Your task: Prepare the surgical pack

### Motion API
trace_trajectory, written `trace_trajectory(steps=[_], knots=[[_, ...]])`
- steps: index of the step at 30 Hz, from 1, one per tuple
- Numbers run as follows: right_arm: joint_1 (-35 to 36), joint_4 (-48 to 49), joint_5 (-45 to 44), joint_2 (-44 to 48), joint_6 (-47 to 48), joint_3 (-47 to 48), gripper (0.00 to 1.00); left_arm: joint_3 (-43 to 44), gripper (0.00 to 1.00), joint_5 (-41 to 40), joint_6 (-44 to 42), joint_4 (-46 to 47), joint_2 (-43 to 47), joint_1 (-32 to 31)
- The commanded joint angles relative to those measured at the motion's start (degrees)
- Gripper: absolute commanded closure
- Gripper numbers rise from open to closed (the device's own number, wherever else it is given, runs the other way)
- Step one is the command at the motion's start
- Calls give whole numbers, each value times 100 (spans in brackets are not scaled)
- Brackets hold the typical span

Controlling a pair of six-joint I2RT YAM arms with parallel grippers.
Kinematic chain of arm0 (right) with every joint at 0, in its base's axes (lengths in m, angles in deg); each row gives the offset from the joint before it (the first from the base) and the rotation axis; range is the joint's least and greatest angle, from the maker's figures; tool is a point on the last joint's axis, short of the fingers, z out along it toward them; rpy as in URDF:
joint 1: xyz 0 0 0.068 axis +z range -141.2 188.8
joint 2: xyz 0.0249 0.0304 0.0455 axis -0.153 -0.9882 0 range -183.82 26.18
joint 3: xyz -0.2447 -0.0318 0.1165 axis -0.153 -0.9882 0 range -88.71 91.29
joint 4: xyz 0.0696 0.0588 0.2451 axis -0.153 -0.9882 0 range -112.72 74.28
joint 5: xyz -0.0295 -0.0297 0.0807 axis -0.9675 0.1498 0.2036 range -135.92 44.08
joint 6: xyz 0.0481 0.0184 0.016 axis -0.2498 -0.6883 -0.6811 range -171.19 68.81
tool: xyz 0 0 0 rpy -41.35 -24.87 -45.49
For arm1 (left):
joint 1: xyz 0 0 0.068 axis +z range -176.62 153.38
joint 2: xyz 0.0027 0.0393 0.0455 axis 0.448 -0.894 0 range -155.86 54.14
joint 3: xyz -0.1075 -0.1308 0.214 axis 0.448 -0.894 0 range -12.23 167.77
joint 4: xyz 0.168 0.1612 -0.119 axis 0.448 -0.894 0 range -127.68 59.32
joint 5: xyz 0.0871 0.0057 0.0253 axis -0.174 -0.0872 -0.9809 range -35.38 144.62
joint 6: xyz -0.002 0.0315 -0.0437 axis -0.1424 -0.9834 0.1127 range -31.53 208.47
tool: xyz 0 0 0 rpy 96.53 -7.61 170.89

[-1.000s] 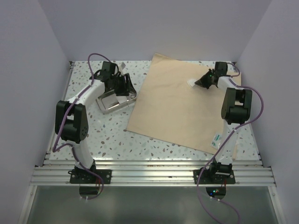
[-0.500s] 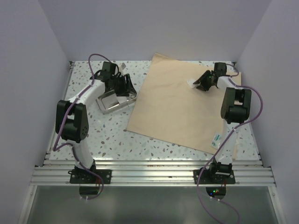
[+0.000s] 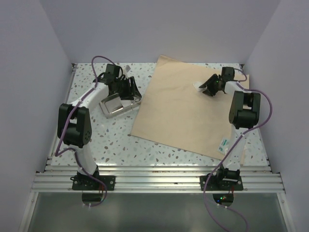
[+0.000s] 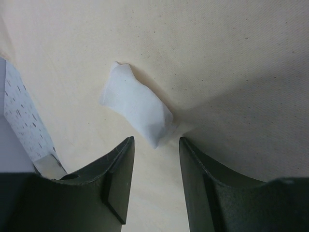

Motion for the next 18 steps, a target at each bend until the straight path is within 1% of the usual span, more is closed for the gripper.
trace_trajectory(steps=[1,7,13,16,18], knots=[[-18,359,23,-43,-257,-98,53,-20,41,226,89,260,74,27],[-27,606,41,-289,-511,-63,53,-345,39,463,326,717,267,27],[-18,826,67,-508,-705,-28,55,-468,39,551,441,788,320,27],[-18,870,119,-631,-767,86,59,-495,39,551,450,788,347,27],[-18,835,155,-676,-767,244,66,-504,39,577,468,796,364,27]])
